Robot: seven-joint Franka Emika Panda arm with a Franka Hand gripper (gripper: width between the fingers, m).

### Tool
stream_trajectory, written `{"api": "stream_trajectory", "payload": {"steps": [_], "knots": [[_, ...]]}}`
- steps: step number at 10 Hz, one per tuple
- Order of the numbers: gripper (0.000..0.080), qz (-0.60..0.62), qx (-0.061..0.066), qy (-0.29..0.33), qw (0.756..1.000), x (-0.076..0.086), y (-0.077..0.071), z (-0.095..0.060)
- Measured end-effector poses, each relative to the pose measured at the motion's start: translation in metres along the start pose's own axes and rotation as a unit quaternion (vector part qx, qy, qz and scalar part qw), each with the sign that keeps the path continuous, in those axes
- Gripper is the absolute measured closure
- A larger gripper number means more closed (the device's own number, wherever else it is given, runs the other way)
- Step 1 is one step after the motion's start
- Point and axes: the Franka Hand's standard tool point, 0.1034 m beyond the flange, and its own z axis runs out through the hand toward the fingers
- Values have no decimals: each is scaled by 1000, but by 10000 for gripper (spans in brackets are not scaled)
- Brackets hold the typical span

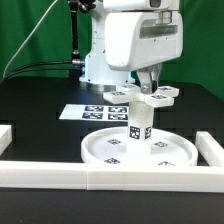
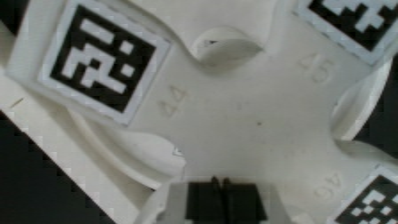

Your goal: Assemble round table

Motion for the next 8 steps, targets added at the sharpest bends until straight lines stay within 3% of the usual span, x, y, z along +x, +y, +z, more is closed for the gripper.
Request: {"api": "stream_trajectory", "payload": {"steps": [8], "knots": [[798,14,0,0,1000,0,0,0]]}}
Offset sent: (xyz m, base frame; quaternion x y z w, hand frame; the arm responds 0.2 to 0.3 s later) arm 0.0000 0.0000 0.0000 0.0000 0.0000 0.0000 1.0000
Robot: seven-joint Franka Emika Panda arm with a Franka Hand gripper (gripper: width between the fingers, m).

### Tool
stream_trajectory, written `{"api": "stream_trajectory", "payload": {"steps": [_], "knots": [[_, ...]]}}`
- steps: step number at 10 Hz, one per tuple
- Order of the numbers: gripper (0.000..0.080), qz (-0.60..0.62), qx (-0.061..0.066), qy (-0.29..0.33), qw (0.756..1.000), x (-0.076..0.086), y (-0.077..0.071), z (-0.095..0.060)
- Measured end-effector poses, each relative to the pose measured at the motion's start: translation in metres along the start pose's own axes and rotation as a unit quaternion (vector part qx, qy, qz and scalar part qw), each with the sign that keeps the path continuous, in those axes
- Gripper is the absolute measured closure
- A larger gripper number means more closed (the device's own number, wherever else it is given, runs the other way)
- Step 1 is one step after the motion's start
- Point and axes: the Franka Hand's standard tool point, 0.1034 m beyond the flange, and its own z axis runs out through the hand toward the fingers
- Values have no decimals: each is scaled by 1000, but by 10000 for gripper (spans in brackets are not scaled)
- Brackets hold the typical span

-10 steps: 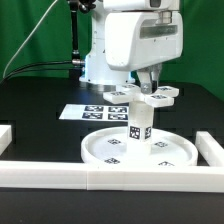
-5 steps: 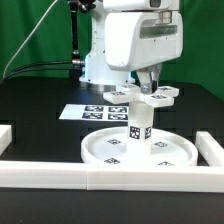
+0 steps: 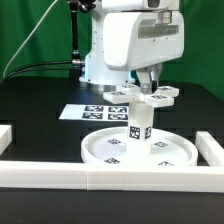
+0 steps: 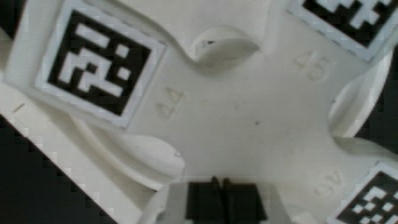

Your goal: Assemble round table

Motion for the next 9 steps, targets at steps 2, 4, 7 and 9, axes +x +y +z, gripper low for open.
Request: {"api": "stream_trajectory", "payload": {"steps": [2,4,7,9], "knots": [[632,1,0,0,1000,-1,1,0],[484,-24,4,-4,1000,-7,7,-8],[166,-25,9,-7,1000,-12,8,-12],[155,-47,8,-6,999,-14,10,-11]]}}
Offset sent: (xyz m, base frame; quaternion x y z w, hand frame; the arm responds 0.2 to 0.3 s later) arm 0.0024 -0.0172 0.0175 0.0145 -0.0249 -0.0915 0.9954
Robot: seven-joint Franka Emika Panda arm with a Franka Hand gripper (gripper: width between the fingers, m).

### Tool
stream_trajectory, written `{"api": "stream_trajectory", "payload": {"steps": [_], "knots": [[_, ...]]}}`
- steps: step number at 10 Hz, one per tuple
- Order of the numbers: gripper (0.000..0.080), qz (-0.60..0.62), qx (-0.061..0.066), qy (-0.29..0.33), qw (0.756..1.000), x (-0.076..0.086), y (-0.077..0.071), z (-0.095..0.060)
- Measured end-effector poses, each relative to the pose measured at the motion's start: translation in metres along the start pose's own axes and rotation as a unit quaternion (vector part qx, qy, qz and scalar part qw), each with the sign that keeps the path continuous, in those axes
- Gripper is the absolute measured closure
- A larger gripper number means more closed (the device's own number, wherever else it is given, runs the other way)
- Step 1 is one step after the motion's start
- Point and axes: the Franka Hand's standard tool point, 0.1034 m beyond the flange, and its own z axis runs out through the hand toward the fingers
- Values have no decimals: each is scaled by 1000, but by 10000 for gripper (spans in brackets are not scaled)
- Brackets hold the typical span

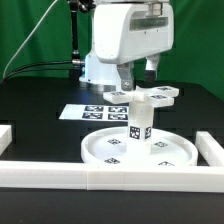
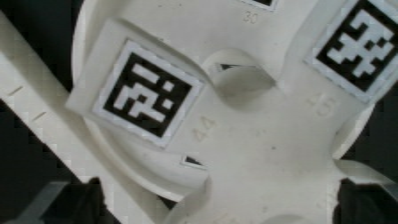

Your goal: Assemble round table

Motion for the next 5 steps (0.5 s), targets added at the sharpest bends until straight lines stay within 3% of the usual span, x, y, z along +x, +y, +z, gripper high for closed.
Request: {"api": "stream_trajectory", "payload": {"steps": [1,3,5], "knots": [[150,-82,-11,4,997,-9,9,1],[150,-101,-19,7,995,-12,10,4],[150,-98,-18,6,995,-13,10,5]]}}
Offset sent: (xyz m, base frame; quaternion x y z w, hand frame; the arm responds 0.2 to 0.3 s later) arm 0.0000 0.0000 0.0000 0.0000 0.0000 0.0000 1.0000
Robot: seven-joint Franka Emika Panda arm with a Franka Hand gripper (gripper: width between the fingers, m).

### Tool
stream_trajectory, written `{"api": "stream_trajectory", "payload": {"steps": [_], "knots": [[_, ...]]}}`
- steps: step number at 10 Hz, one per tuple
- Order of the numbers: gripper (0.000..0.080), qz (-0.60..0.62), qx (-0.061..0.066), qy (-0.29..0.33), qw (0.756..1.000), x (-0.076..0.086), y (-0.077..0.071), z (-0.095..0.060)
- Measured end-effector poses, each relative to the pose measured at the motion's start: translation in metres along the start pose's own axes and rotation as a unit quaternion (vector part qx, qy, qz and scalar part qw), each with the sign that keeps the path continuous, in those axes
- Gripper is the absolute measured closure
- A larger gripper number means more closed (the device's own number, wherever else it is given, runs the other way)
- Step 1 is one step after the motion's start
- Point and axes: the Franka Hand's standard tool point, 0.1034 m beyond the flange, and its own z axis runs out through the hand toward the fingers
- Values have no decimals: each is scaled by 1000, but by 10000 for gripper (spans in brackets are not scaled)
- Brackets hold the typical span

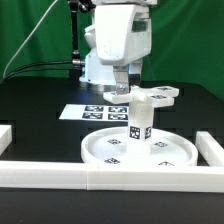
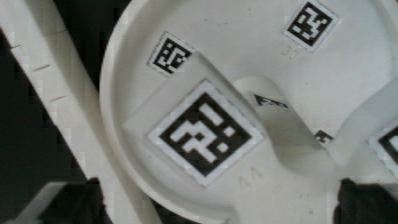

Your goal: Assemble round table

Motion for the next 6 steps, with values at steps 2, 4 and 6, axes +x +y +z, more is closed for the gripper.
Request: {"api": "stream_trajectory", "payload": {"steps": [2,4,6], "knots": [[150,14,-5,3,1000,9,-3,0],[150,15,-3,5,1000,17,-11,4],[150,43,0,7,999,23,-19,8]]}}
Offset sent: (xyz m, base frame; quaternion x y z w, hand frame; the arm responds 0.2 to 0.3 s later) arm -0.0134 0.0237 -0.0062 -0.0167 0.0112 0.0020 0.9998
